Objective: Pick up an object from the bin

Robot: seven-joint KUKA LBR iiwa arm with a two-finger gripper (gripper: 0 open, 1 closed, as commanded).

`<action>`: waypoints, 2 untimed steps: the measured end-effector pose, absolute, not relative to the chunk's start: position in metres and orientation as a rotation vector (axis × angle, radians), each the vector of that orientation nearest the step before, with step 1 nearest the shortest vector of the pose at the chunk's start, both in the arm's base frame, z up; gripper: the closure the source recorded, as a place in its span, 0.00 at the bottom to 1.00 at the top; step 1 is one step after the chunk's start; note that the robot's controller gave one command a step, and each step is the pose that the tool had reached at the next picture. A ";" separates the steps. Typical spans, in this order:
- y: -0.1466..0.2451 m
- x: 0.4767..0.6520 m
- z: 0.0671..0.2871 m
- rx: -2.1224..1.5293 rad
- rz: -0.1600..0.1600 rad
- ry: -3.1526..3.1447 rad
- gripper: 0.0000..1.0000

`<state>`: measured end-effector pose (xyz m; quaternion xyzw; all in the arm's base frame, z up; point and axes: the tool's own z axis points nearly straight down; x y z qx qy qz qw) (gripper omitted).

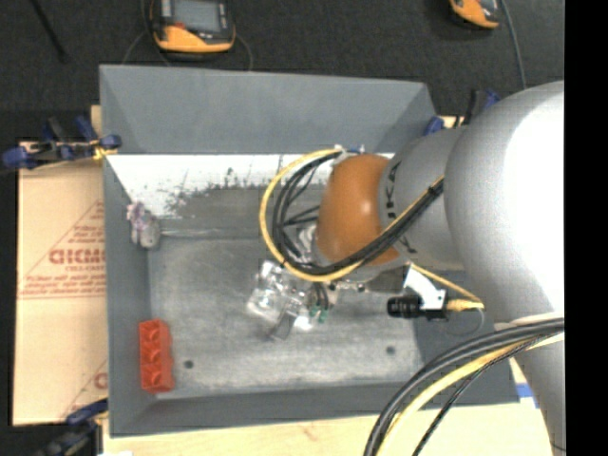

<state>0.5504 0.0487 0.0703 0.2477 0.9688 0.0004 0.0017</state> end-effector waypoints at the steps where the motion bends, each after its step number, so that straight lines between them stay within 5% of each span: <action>1: 0.048 0.551 0.071 0.776 0.002 3.040 0.00; 2: 0.047 0.553 0.072 0.777 0.002 3.035 1.00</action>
Offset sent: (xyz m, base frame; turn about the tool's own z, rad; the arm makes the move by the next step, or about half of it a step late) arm 0.0000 0.0000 0.0000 0.0000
